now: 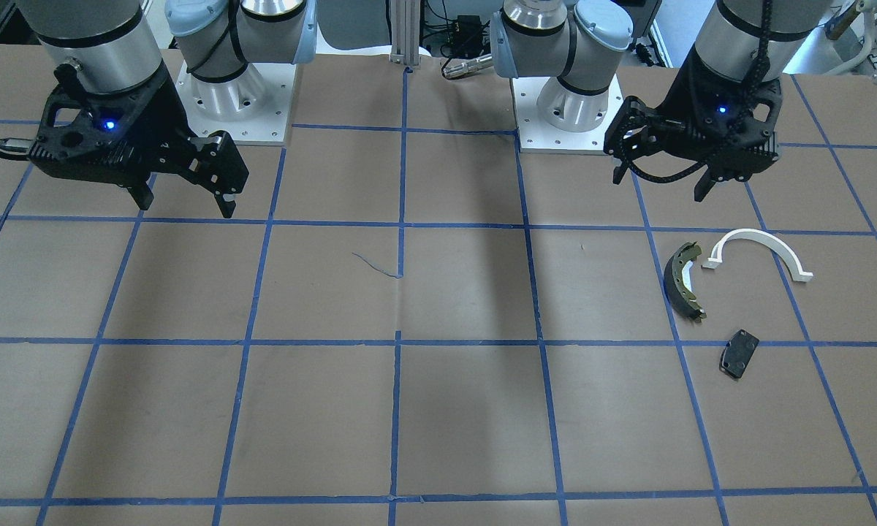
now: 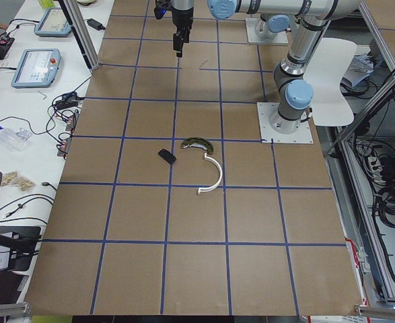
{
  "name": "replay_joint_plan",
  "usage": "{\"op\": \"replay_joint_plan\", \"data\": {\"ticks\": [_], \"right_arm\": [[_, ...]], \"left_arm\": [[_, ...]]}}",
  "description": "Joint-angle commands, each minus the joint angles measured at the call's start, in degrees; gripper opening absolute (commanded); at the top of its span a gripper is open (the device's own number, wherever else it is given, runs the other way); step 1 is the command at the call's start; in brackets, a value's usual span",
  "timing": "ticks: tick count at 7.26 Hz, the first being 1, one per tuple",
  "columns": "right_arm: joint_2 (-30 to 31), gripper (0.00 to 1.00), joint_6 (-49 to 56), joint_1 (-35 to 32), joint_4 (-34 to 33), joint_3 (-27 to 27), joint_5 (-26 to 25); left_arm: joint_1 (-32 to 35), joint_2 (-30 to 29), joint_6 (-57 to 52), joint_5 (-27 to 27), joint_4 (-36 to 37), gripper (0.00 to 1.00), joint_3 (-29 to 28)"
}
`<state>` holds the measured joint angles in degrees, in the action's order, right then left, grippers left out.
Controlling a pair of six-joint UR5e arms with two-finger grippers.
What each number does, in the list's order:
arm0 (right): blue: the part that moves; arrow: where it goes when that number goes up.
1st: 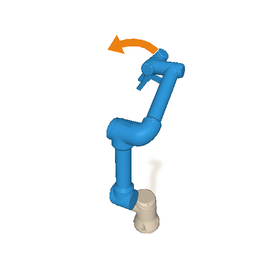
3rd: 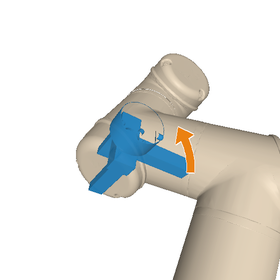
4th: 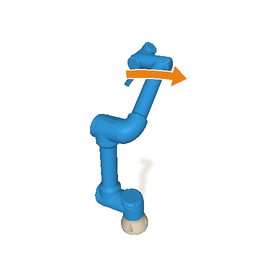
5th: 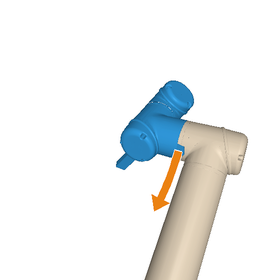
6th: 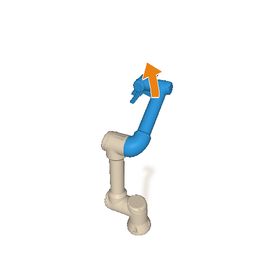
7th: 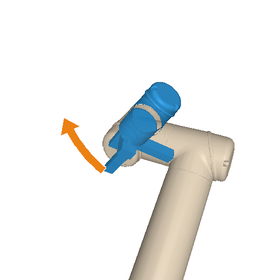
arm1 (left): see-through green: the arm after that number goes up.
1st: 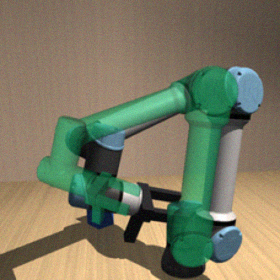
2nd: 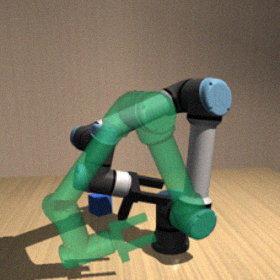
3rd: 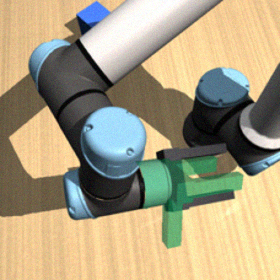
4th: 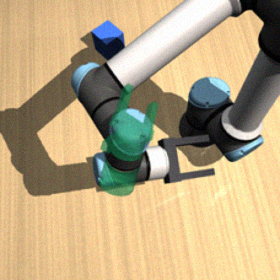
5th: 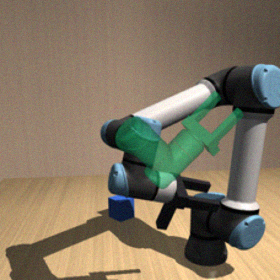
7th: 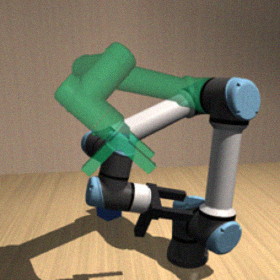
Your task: Place bearing gear from tray to pile
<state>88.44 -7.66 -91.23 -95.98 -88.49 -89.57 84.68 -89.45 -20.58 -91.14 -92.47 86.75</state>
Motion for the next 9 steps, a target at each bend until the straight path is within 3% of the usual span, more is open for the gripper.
{"op": "replay_joint_plan", "data": {"ticks": [1, 9], "right_arm": [[0.2, 1.0, -0.1, 0.0, 0.0, 0.0, -0.1], [-0.3, 1.0, 0.7, 0.7, 0.5, 0.8, -2.9]], "left_arm": [[0.0, 0.0, 0.0, 0.0, 0.0, 1.0, 0.0], [0.0, 0.1, -0.1, 0.0, 0.0, 1.0, 0.1]]}}
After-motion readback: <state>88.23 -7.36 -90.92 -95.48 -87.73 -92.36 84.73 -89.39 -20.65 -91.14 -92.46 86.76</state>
